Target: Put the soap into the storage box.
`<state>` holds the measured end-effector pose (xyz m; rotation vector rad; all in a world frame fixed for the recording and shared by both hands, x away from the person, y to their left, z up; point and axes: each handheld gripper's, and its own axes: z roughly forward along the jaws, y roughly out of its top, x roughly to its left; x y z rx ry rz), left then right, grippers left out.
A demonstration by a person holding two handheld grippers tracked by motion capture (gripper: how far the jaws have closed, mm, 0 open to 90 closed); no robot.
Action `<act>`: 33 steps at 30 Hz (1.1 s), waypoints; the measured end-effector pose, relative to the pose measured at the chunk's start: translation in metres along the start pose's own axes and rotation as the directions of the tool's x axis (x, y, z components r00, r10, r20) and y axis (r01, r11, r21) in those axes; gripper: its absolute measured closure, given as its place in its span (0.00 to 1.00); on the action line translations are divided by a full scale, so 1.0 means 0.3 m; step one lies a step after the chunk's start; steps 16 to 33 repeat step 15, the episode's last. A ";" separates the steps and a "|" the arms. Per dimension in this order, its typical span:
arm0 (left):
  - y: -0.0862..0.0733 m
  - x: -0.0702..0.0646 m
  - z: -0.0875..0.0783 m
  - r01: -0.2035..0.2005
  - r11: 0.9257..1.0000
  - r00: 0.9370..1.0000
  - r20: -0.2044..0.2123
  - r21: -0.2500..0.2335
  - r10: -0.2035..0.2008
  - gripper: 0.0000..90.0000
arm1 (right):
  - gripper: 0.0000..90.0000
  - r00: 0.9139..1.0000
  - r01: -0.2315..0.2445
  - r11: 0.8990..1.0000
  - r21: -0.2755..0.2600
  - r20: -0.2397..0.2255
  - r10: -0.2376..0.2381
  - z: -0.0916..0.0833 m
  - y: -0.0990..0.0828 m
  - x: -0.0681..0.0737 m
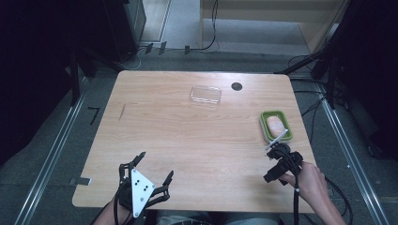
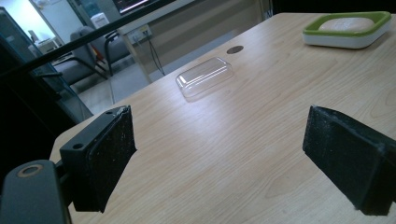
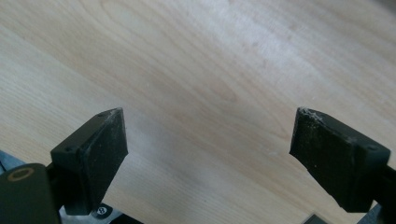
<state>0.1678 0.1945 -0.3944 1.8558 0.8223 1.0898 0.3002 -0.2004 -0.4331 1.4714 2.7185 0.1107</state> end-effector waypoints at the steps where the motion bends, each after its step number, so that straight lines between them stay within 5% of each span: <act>1: 0.000 0.000 0.001 -0.001 1.000 1.000 0.001 0.001 0.001 0.11 | 0.12 1.000 0.006 1.000 0.001 -0.001 -0.006 0.005 -0.006 0.002; 15: -0.001 0.000 -0.002 -0.005 1.000 1.000 -0.004 -0.006 0.005 0.11 | 0.14 1.000 -0.004 1.000 0.013 -0.010 0.004 0.068 -0.106 0.026; 33: -0.001 0.000 -0.002 -0.005 1.000 1.000 -0.004 -0.006 0.005 0.11 | 0.14 1.000 -0.004 1.000 0.013 -0.010 0.004 0.068 -0.106 0.026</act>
